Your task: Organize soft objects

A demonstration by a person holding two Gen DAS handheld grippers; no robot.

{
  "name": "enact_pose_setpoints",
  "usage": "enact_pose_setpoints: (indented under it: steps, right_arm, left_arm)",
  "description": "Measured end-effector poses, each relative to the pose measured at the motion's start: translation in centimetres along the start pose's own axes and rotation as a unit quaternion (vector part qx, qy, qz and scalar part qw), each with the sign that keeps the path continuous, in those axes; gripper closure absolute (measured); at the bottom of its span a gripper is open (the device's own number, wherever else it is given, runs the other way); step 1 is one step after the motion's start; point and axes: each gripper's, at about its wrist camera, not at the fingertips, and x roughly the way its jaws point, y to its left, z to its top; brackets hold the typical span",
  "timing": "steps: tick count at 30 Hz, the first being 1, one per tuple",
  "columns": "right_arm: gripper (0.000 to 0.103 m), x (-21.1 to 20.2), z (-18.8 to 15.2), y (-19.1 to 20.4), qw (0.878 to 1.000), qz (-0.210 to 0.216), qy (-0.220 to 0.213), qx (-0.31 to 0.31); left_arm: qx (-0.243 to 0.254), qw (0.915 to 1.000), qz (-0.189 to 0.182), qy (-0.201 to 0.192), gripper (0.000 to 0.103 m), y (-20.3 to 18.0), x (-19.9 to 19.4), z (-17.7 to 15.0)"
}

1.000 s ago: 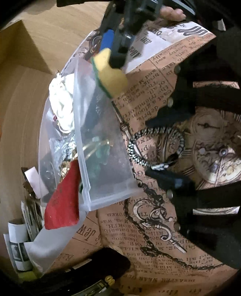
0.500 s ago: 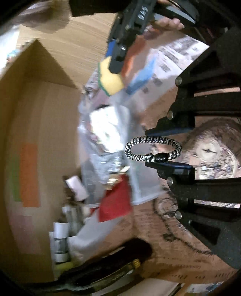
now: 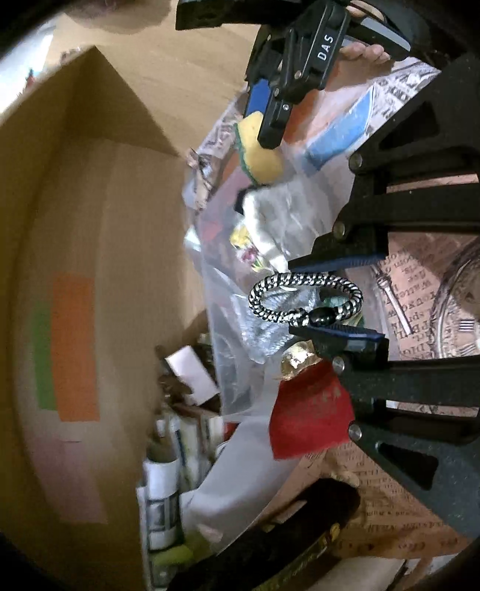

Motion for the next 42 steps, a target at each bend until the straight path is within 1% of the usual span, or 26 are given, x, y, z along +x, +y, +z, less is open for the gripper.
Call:
enact_pose_setpoints:
  steps: [2,5,8,10,12,15,16,17,19,23,27,30,33,37,38,41,42]
  right_arm:
    - [0.062,1.0,-0.1,-0.2,1.000,0.000,0.013,0.000]
    - [0.061,2.4,-0.4,-0.3,1.000,0.001,0.029,-0.004]
    - [0.059,2.8,-0.6,0.0,0.999,-0.002,0.033,-0.010]
    - [0.057,2.8,-0.6,0.0,0.999,-0.006,0.032,-0.014]
    - [0.053,2.8,-0.5,0.0,0.999,-0.009,0.033,-0.016]
    - [0.045,2.5,-0.4,0.1,0.999,-0.009,0.027,-0.017]
    - [0.040,2.4,-0.3,0.1,0.999,-0.010,0.024,-0.018]
    - [0.036,2.2,-0.2,0.2,1.000,-0.010,0.021,-0.019]
    - [0.036,1.6,0.0,0.4,1.000,-0.007,0.011,-0.019]
    - [0.036,-0.1,0.8,1.0,1.000,-0.003,-0.012,-0.021]
    - [0.036,-2.8,1.7,2.0,0.998,0.008,-0.049,-0.026]
    - [0.036,-4.8,2.2,2.7,0.997,0.017,-0.077,-0.029]
    - [0.035,-6.7,2.5,3.4,0.994,0.026,-0.103,-0.031]
    - [0.026,-8.9,2.6,4.0,0.990,0.030,-0.133,-0.032]
    - [0.025,-9.2,2.6,4.0,0.989,0.030,-0.138,-0.032]
    - [0.020,-10.3,2.4,4.3,0.987,0.031,-0.152,-0.029]
    - [0.019,-10.6,2.4,4.4,0.987,0.032,-0.157,-0.028]
  left_arm:
    - [-0.003,0.9999,0.002,0.016,0.078,0.2,1.2,-0.1]
    - [-0.006,0.9996,0.003,0.028,0.078,0.4,2.1,-0.3]
    - [-0.007,0.9996,0.001,0.028,0.065,0.4,2.3,-0.5]
    - [-0.007,0.9997,0.004,0.021,0.052,0.3,2.3,-0.5]
    - [-0.008,0.9998,0.004,0.016,0.050,0.3,2.0,-0.5]
    - [-0.014,0.9999,-0.003,0.009,0.050,0.3,1.3,-0.3]
    - [-0.016,0.9998,-0.005,0.004,0.050,0.3,0.9,-0.2]
    - [-0.017,0.9998,-0.006,-0.001,0.050,0.3,0.5,-0.2]
    - [-0.018,0.9997,-0.005,-0.016,0.050,0.1,-0.6,0.0]
    - [-0.014,0.9981,0.003,-0.060,0.050,-0.2,-3.5,0.5]
    - [-0.014,0.9945,0.009,-0.104,0.049,-0.5,-6.5,1.0]
    - [-0.014,0.9907,0.011,-0.135,0.041,-0.8,-8.7,1.0]
    - [-0.011,0.9873,0.015,-0.158,0.036,-1.2,-10.4,0.9]
    - [-0.007,0.9825,0.021,-0.185,0.027,-1.7,-12.5,0.4]
    - [-0.005,0.9815,0.022,-0.190,0.026,-1.9,-13.0,0.2]
    - [-0.003,0.9783,0.024,-0.206,0.016,-2.4,-14.3,-0.3]
    - [-0.003,0.9773,0.025,-0.211,0.011,-2.5,-14.6,-0.5]
